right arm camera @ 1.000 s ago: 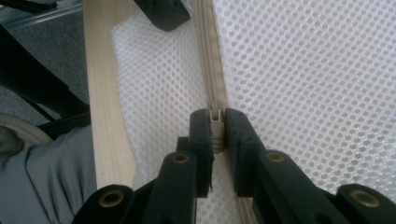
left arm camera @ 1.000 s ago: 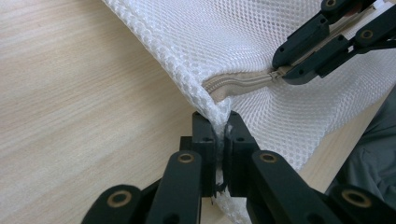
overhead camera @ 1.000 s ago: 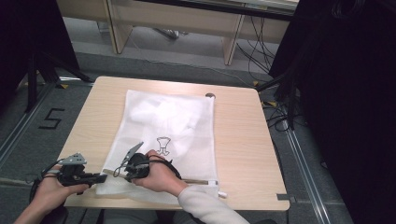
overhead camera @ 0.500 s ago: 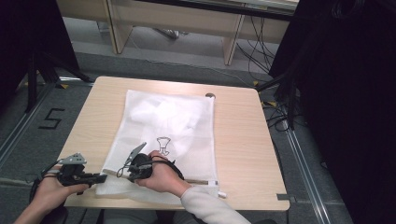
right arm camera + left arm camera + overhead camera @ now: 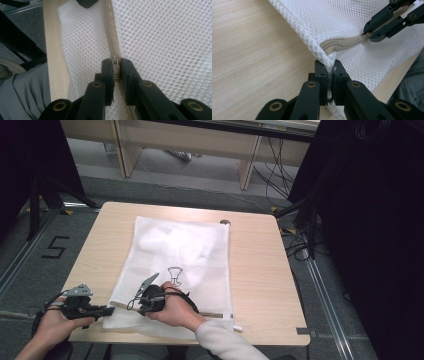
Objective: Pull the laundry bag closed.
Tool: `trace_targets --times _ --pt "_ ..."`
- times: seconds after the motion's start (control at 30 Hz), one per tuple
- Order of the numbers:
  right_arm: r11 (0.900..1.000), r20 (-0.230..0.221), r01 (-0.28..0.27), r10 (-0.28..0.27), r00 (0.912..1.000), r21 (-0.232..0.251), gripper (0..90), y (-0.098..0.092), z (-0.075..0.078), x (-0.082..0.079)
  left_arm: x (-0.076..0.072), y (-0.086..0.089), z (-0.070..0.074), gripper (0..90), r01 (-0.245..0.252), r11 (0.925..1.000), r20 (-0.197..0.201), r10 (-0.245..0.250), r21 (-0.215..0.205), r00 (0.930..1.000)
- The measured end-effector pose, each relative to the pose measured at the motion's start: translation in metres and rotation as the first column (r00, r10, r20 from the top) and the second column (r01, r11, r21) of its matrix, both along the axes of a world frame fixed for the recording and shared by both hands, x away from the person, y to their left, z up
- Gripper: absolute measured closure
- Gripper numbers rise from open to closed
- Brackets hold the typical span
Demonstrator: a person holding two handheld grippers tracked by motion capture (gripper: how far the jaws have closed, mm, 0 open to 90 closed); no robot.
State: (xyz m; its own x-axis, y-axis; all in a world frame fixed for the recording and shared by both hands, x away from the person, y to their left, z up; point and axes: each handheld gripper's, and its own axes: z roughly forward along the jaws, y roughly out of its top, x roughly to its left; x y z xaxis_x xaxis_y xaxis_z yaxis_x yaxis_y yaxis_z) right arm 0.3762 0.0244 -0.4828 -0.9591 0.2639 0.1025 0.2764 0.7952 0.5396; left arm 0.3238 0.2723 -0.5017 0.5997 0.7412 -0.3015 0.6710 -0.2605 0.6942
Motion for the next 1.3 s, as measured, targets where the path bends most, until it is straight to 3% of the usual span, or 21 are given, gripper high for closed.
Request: trace_targets --times 1.3 --pt "1.0 -0.003 0.006 -0.006 1.0 -0.003 82.5 -0.014 0.001 0.0 0.001 0.001 0.0 84.6 0.006 0.9997 -0.018 -0.006 0.022 0.9998"
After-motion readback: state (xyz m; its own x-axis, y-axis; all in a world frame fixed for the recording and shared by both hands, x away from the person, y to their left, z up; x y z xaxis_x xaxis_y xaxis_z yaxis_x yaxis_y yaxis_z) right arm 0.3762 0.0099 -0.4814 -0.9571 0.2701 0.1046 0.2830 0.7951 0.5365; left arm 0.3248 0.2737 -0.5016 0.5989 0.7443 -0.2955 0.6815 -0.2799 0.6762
